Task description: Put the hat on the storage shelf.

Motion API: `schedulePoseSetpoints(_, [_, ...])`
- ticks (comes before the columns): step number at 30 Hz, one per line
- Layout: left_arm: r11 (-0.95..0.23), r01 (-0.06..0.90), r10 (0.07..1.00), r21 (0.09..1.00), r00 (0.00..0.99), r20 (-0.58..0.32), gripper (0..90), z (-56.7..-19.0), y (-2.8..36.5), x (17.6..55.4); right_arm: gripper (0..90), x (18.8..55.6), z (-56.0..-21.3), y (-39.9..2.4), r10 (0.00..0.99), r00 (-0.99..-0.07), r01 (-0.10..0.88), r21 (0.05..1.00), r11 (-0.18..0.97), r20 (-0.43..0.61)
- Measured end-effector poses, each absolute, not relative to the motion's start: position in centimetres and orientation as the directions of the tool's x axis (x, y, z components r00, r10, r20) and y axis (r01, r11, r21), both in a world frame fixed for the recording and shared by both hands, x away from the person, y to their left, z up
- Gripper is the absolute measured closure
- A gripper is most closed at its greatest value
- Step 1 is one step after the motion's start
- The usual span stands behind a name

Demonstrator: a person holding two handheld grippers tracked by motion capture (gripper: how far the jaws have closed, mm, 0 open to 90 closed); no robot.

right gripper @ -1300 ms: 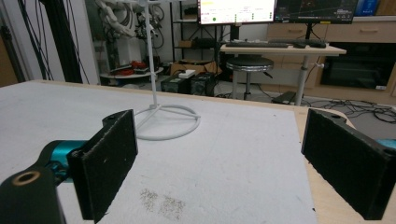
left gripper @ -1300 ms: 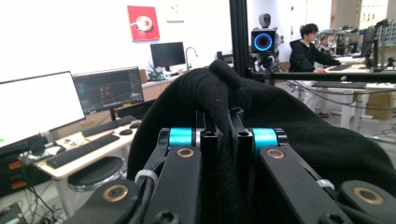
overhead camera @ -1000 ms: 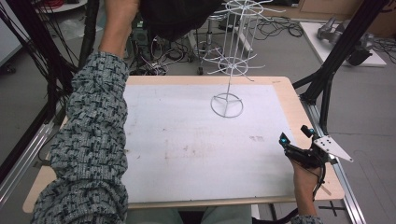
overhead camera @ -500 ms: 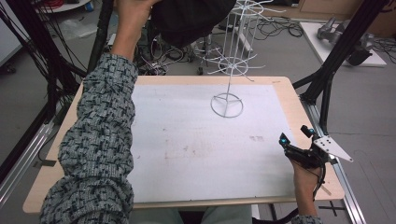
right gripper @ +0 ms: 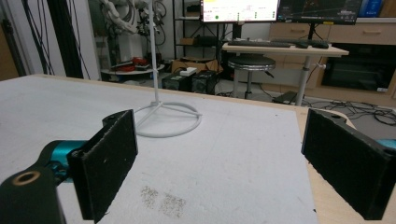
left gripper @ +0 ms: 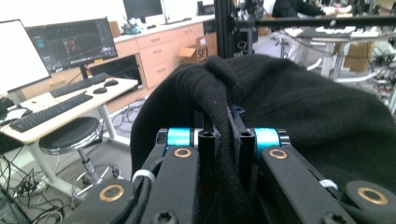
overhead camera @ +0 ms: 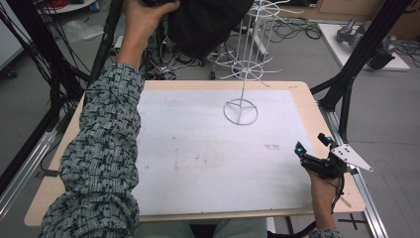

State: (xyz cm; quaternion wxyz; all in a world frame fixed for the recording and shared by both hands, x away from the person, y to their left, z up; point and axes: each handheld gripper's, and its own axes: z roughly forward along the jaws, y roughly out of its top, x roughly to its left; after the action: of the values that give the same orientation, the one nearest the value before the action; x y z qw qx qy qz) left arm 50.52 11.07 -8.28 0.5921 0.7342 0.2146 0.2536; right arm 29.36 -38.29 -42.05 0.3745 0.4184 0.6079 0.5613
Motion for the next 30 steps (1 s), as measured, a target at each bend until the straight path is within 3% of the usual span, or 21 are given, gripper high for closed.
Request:
schedulePoseSetpoints(11, [-0.217,0.075,0.595,0.973,0.801,0.07,82.4,-10.1,10.9,50.8,9.7,29.4,-42.0,-38.1,0.927,-0.375,0.089,0.996,0.029,0.006])
schedulePoseSetpoints(23, [-0.295,0.12,0.599,0.948,0.797,0.085,78.7,-11.4,10.1,51.1,9.7,29.5,-42.0,-38.0,0.925,-0.38,0.09,0.995,0.031,0.005])
schedulePoseSetpoints(30, [-0.268,0.141,0.629,0.953,0.775,0.062,77.7,-12.1,9.9,51.0,9.7,29.5,-42.1,-38.1,0.925,-0.379,0.086,0.996,0.03,0.005])
